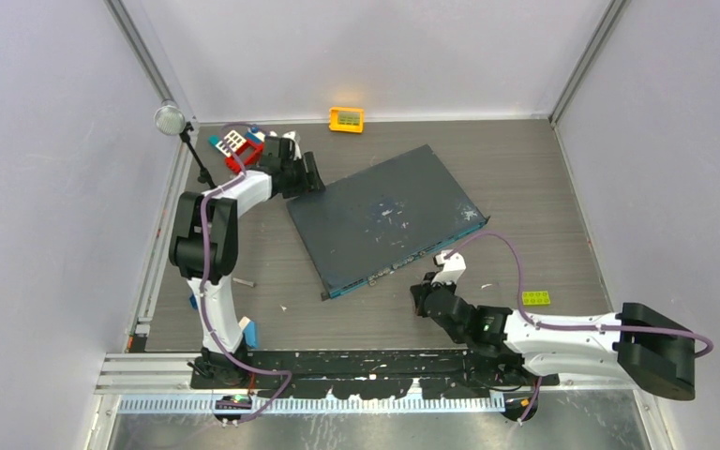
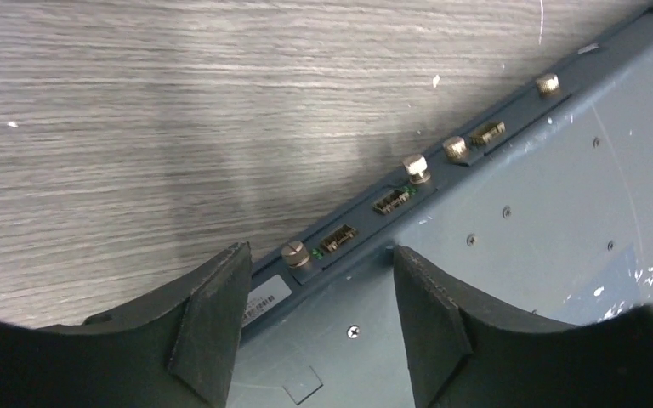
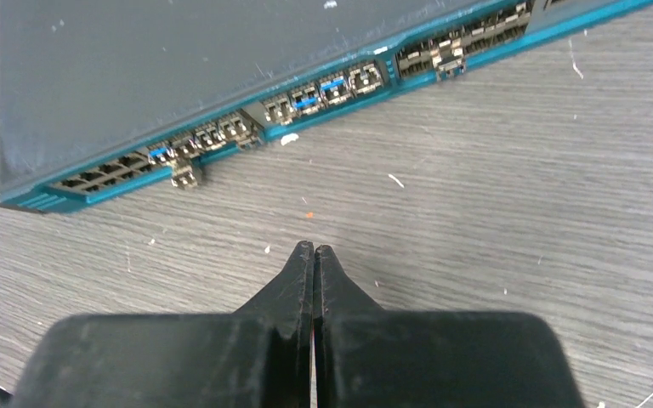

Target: Insert the plug into the switch port

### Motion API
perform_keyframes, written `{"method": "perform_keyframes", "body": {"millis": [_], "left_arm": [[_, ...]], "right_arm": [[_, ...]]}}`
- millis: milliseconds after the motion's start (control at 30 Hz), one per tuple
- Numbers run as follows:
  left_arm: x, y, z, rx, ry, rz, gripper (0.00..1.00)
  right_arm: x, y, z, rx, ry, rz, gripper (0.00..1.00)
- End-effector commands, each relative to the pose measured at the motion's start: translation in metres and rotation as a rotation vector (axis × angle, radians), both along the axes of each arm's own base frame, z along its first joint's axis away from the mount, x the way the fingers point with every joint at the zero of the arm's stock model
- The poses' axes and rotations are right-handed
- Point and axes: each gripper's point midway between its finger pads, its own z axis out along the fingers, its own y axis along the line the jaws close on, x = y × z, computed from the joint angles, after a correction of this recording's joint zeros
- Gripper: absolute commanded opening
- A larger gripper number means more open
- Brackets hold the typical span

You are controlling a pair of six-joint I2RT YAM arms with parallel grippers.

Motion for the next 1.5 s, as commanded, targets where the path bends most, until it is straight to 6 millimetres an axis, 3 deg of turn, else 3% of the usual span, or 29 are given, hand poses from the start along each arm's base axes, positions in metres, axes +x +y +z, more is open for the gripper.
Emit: {"method": "perform_keyframes", "body": {"millis": [0,167,300,467,633,700,800,933,1100,1233,1467], "left_arm": [[0.01,0.023,-0.003,0.024,0.026,0.125,0.61],[0.01,0.034,-0.014,0.049,0.064,0.156,0.49],[0.0,0.034,-0.03,0.065,0.119,0.132,0.26],[-0.021,0.034,-0.043,0.072,0.168,0.106,0.0],[-0.046,0.032,-0.067,0.089,0.233,0.068,0.0],[-0.058,0.027,-0.077,0.082,0.273,0.044,0.0],[-0.066,0.018,-0.075,0.091,0.281,0.004,0.03],[-0.083,0.003,-0.082,0.119,0.307,-0.046,0.0],[-0.101,-0.011,-0.102,0.135,0.369,-0.084,0.0],[-0.113,-0.019,-0.103,0.114,0.381,-0.097,0.0],[-0.128,-0.015,-0.11,0.128,0.389,-0.084,0.0]], "right_arm": [[-0.008,0.001,-0.011,-0.005,0.053,0.017,0.01],[-0.014,0.011,-0.021,-0.004,0.084,0.068,0.0],[-0.017,0.019,-0.027,0.001,0.098,0.102,0.0],[-0.018,0.033,-0.019,-0.004,0.065,0.142,0.0],[-0.014,0.034,-0.015,-0.003,0.021,0.132,0.01],[-0.011,0.034,-0.014,-0.02,0.006,0.128,0.09],[-0.007,0.038,-0.015,-0.067,-0.016,0.143,0.13],[-0.002,0.045,-0.022,-0.099,-0.027,0.147,0.01],[-0.004,0.065,-0.03,-0.114,-0.015,0.212,0.0],[-0.004,0.078,-0.033,-0.093,-0.009,0.235,0.01],[0.004,0.089,-0.04,-0.112,-0.016,0.216,0.0]]}}
